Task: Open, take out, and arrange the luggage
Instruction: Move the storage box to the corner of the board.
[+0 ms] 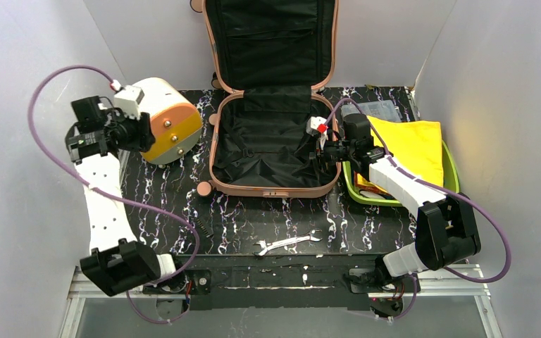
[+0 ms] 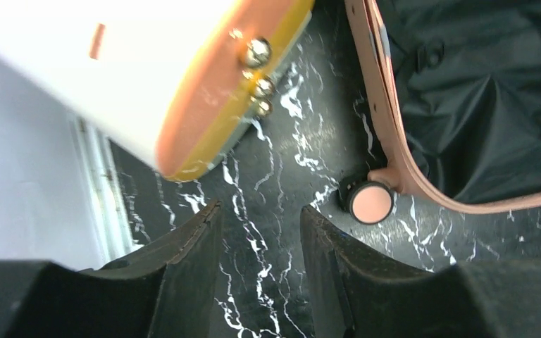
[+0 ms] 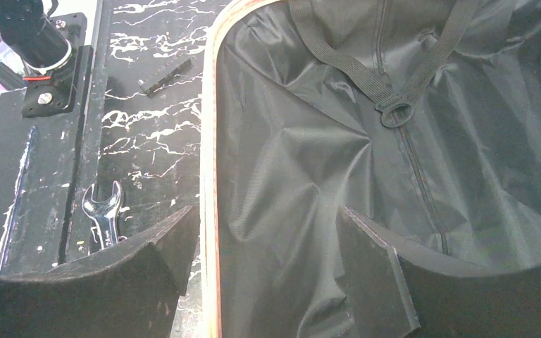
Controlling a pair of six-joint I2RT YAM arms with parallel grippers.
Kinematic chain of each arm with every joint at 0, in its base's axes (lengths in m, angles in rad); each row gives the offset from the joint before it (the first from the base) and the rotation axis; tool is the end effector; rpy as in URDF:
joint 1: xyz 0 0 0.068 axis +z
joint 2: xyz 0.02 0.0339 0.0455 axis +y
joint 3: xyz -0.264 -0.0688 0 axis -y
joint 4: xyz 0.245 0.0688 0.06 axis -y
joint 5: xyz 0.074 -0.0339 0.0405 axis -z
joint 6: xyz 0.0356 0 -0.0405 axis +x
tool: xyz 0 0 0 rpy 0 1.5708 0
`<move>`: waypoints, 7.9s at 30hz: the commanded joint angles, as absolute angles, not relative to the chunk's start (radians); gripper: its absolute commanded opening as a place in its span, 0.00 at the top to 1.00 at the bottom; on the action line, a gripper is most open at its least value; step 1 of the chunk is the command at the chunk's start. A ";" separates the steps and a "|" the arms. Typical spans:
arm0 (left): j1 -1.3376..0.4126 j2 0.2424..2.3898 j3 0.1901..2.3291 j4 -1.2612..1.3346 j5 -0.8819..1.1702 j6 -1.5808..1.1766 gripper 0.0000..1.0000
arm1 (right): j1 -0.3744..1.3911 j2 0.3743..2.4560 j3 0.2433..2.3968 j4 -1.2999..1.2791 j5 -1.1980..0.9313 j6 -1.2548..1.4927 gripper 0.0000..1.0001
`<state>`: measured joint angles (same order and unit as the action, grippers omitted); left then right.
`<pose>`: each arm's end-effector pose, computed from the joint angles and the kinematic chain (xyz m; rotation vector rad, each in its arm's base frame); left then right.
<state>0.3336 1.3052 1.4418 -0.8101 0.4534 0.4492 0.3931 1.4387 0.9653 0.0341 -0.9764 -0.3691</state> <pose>0.2584 0.0731 0.3949 0.3631 2.1361 -0.0637 0.2803 0.1482 0.2770 -1.2522 1.4677 0.9847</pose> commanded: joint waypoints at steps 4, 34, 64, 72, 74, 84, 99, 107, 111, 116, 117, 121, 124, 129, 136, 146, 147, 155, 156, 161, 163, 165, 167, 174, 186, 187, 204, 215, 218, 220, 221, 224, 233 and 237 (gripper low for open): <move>0.385 1.326 1.570 -0.724 0.385 0.242 0.71 | 0.390 1.419 0.972 0.066 -1.012 -0.364 0.21; 0.268 1.881 1.770 -0.382 -0.305 0.343 1.00 | 0.385 1.451 0.964 0.049 -0.999 -0.390 0.20; 0.134 1.725 1.882 -0.313 0.008 0.181 1.00 | 0.367 1.507 0.979 0.008 -0.991 -0.426 0.21; -0.048 1.799 1.890 -0.266 0.123 0.253 1.00 | 0.326 1.487 0.963 0.037 -1.005 -0.403 0.21; -0.070 1.843 1.924 -0.257 0.130 0.255 1.00 | 0.311 1.482 0.956 0.053 -1.013 -0.384 0.21; -0.124 2.051 2.106 -0.303 0.151 0.259 1.00 | 0.271 1.483 0.942 0.090 -1.025 -0.354 0.21; -0.163 2.038 2.003 -0.491 -0.167 0.401 1.00 | 0.268 1.490 0.942 0.094 -1.035 -0.353 0.21; -0.161 1.993 1.924 -0.499 -0.247 0.462 1.00 | 0.268 1.475 0.939 0.097 -1.041 -0.351 0.19; -0.160 1.967 1.918 -0.544 -0.256 0.457 1.00 | 0.265 1.462 0.937 0.098 -1.046 -0.351 0.19; -0.142 1.932 1.871 -0.572 -0.271 0.471 1.00 | 0.262 1.449 0.936 0.101 -1.054 -0.345 0.18; -0.134 1.923 1.859 -0.572 -0.267 0.470 1.00 | 0.262 1.446 0.936 0.101 -1.055 -0.345 0.18; -0.100 1.894 1.818 -0.578 -0.249 0.469 1.00 | 0.261 1.438 0.933 0.110 -1.058 -0.337 0.18; -0.080 1.860 1.778 -0.577 -0.221 0.469 1.00 | 0.261 1.433 0.930 0.119 -1.060 -0.329 0.18; -0.070 1.821 1.739 -0.574 -0.215 0.475 1.00 | 0.261 1.429 0.929 0.127 -1.061 -0.318 0.18; -0.058 1.781 1.727 -0.576 -0.201 0.461 1.00 | 0.258 1.412 0.924 0.138 -1.064 -0.308 0.18; -0.056 1.449 1.594 -0.688 0.128 0.337 0.61 | 0.256 1.387 0.918 0.155 -1.076 -0.292 0.17; -0.055 1.388 1.544 -0.693 0.141 0.339 0.58 | 0.256 1.383 0.919 0.155 -1.077 -0.290 0.17; 0.113 1.089 1.144 -0.761 0.287 0.389 0.51 | 0.256 1.367 0.918 0.168 -1.099 -0.274 0.16; 0.166 1.082 1.107 -0.754 0.323 0.396 0.52 | 0.256 1.366 0.918 0.169 -1.101 -0.272 0.16; 0.359 1.084 0.964 -0.628 0.444 0.447 0.55 | 0.256 1.348 0.912 0.186 -1.108 -0.256 0.16; 0.405 1.093 0.918 -0.551 0.501 0.457 0.56 | 0.256 1.341 0.910 0.190 -1.109 -0.254 0.15; 0.433 1.108 0.875 -0.459 0.545 0.461 0.57 | 0.256 1.333 0.908 0.193 -1.109 -0.253 0.15; 0.444 1.122 0.828 -0.347 0.566 0.456 0.56 | 0.256 1.326 0.907 0.193 -1.109 -0.253 0.14; 0.448 1.241 0.753 -0.054 0.551 0.412 0.57 | 0.256 1.323 0.902 0.196 -1.108 -0.257 0.14; 0.448 1.472 0.804 0.115 0.454 0.406 0.58 | 0.256 1.361 0.905 0.188 -1.115 -0.267 0.14; 0.448 1.486 0.804 0.140 0.445 0.403 0.58 | 0.256 1.365 0.905 0.187 -1.114 -0.267 0.14; 0.448 1.593 0.862 0.264 0.497 0.364 0.61 | 0.256 1.400 0.903 0.186 -1.100 -0.273 0.14; 0.566 1.565 0.722 0.500 0.643 0.252 0.52 | 0.256 1.399 0.902 0.186 -1.100 -0.272 0.14; 0.582 1.575 0.703 0.542 0.637 0.242 0.51 | 0.256 1.394 0.902 0.186 -1.099 -0.270 0.14; 0.591 1.584 0.686 0.608 0.635 0.223 0.51 | 0.256 1.390 0.902 0.186 -1.098 -0.270 0.13; 0.592 1.590 0.685 0.625 0.639 0.210 0.50 | 0.256 1.390 0.902 0.186 -1.097 -0.270 0.13; 0.594 1.611 0.694 0.654 0.675 0.170 0.50 | 0.255 1.390 0.902 0.186 -1.097 -0.268 0.13; 0.592 1.669 0.719 0.695 0.688 0.131 0.52 | 0.253 1.396 0.900 0.186 -1.095 -0.268 0.13; 0.587 1.691 0.720 0.719 0.674 0.134 0.53 | 0.252 1.405 0.902 0.186 -1.095 -0.269 0.13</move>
<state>0.5873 1.6802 0.6987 0.6651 0.6693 0.1375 0.2573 1.3979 0.9012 0.1589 -1.0843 -0.2646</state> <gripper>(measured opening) 0.481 0.865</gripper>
